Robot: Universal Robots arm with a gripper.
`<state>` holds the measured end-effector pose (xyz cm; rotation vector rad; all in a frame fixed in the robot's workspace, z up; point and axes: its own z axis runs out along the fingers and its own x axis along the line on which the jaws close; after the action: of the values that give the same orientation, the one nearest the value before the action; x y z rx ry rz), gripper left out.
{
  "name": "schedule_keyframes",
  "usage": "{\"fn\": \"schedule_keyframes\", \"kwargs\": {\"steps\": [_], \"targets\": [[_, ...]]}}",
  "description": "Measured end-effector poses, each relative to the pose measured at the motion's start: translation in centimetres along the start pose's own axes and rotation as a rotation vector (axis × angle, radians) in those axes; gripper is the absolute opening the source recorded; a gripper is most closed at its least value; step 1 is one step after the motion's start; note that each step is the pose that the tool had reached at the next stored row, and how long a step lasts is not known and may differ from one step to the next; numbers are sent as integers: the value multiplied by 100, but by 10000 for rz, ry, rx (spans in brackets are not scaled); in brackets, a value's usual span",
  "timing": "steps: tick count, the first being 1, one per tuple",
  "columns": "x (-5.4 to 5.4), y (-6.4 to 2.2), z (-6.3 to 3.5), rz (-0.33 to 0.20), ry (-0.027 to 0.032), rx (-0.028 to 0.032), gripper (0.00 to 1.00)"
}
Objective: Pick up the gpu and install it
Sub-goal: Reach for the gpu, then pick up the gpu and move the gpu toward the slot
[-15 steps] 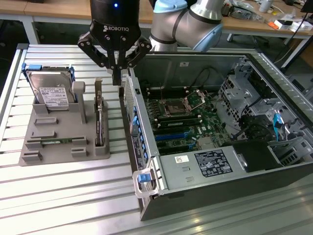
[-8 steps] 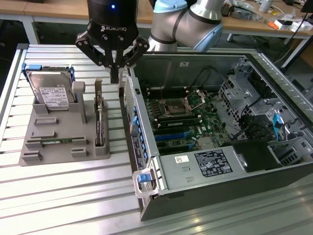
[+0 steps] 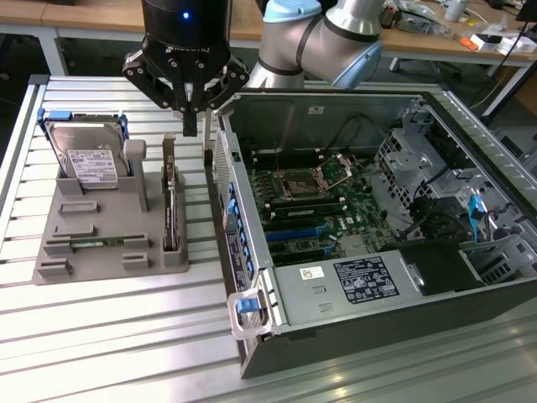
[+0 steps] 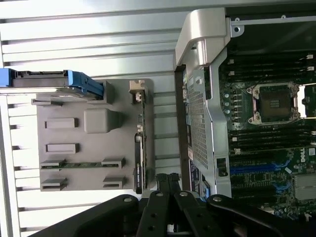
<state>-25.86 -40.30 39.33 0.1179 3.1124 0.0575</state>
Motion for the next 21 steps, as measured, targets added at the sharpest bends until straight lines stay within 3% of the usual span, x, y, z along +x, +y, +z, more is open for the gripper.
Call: {"fn": "schedule_keyframes", "kwargs": {"steps": [12,17,21], "targets": [[3,0,0,0,1,1,11],[3,0,0,0,0,0,42],[48,-4,2,0,-2,0,42]]}}
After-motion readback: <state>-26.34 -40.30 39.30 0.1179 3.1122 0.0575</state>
